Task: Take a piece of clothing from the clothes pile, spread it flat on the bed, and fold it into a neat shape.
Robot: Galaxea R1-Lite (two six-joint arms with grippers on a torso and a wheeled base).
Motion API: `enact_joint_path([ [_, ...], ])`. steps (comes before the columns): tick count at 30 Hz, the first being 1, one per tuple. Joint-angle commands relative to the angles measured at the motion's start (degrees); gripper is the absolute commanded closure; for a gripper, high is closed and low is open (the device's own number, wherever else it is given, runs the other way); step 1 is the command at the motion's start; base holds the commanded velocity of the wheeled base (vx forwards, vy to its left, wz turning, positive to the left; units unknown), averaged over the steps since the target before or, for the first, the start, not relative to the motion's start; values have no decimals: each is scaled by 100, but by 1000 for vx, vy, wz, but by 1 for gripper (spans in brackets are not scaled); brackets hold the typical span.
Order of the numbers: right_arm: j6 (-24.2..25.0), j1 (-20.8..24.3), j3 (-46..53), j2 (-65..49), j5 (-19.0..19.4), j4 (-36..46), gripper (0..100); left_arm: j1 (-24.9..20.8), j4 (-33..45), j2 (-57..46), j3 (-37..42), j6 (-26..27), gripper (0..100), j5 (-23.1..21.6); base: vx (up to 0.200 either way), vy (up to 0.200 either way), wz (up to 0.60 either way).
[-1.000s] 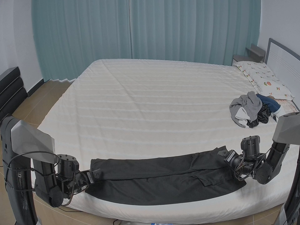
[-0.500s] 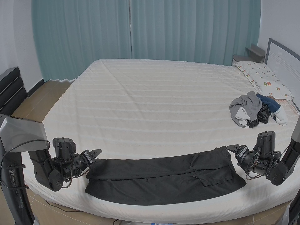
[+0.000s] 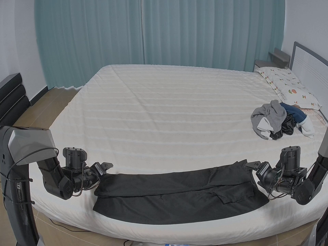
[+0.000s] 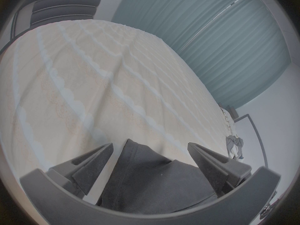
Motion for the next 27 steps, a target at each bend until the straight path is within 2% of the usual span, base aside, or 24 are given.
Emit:
enact_joint_path([
  [1,-2,3,5,-12,-8,-4,0,-14,5,192,-25,218,0,-6,0,0,0],
  [3,-2,3,5,-30,-8,-4,0,-14,-4,218,-42,297,0,-6,0,0,0],
  [4,-2,-6,5,-38,-8,-4,0,-14,-4,236,-68,279,100,3,0,0,0],
  [10,-2,-6,5,-65,-8,-4,0,57,-4,280,-112,227,100,126,0,0,0],
  [15,-2,-14,5,-74,-8,-4,0,100,-13,262,-183,-283,100,319,0,0,0],
  [27,-2,-6,5,-82,-8,-4,0,153,-347,385,-200,-327,100,389,0,0,0],
])
